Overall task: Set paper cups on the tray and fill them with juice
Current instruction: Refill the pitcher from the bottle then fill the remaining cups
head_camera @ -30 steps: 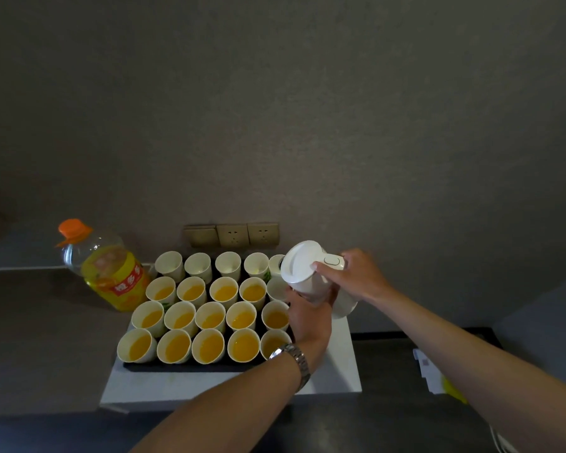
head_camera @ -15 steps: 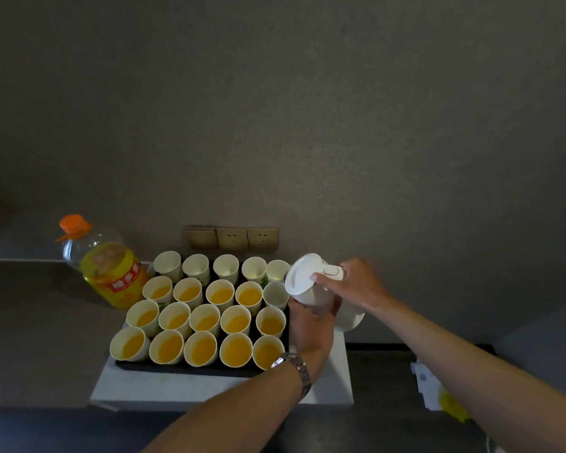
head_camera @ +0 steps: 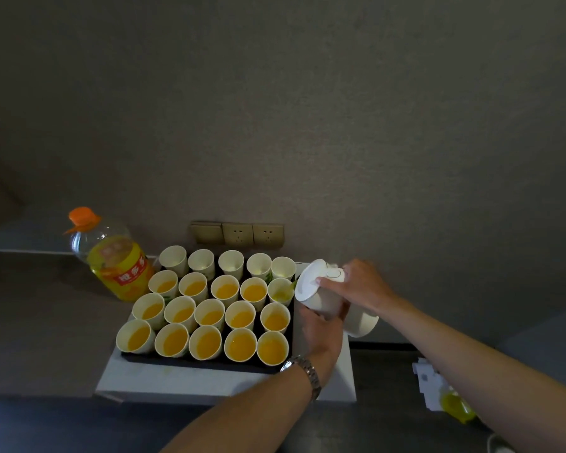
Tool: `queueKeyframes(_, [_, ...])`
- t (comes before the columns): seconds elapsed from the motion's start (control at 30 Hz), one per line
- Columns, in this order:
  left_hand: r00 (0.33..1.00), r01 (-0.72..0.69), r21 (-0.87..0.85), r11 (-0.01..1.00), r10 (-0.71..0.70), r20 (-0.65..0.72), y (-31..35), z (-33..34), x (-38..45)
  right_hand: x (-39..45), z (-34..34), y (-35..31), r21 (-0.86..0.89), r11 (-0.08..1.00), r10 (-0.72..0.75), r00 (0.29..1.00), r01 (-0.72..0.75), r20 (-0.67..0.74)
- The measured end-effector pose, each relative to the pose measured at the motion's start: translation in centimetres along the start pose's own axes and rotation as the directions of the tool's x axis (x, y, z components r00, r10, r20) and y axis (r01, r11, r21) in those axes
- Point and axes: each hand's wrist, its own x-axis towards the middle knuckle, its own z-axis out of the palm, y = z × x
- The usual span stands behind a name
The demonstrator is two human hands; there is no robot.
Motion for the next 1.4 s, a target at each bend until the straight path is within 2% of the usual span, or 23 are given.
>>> queueKeyframes(0.97, [0.998,0.012,-0.064,0.998,-0.008,0.064,0.3,-1.1,-0.4,-0.3,-0.4,-2.1,-0.125,0.990,0.062,0.998,-0.059,0.016])
queueKeyframes(1.4, [0.999,-0.015,-0.080,0.997,0.018,0.031,0.3,-1.8,0.4,0.0,-0.3,-2.4,-0.079,0.996,0.028,1.000,-0.028,0.005])
